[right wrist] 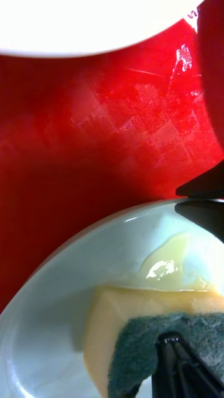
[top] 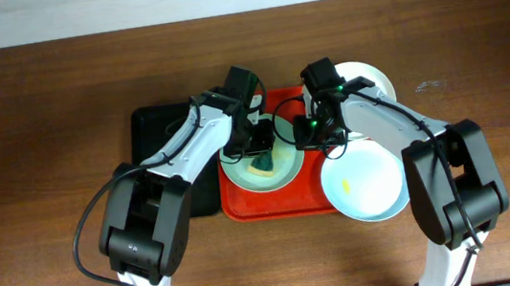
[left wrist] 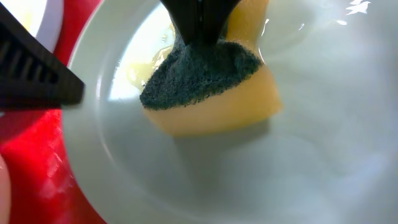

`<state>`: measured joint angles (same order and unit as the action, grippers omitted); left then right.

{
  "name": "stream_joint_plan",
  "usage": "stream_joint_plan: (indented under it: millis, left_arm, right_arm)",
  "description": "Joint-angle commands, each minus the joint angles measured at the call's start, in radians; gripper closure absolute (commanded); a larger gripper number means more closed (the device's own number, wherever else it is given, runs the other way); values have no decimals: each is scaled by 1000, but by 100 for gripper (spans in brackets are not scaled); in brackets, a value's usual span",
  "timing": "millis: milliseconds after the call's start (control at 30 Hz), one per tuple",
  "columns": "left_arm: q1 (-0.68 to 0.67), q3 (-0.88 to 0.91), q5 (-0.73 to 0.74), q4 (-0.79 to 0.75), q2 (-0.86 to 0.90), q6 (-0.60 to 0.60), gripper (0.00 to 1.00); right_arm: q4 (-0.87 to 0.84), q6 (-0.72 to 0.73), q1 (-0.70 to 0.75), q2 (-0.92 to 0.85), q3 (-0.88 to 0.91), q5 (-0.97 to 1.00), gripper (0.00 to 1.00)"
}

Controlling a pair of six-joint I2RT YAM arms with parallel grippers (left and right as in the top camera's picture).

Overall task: Clean dirty plates on tray and stack at the side
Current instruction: 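Rub the sponge over the pale green plate with the left gripper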

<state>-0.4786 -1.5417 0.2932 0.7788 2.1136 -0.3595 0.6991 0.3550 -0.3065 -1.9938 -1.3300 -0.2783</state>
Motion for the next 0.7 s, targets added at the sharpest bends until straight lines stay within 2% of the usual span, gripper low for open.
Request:
stream_joint_plan:
  millis: [0, 133, 467, 533, 667]
  left_arm:
    - [6, -9, -72, -4, -98, 11, 100]
    - [5, -9, -232, 8, -136, 12, 100]
    - [5, 22, -290, 10, -53, -15, 100]
    - [5, 27, -278, 11, -21, -14, 100]
    - [2, 27, -136, 16, 34, -13, 100]
  right_arm:
    - [3, -10, -1, -12, 12, 13, 96]
    - [3, -10, -1, -12, 12, 13, 96]
    - [3, -10, -1, -12, 12, 13, 96]
    - [4, -10, -1, -12, 12, 13, 96]
    - [4, -10, -1, -12, 12, 13, 96]
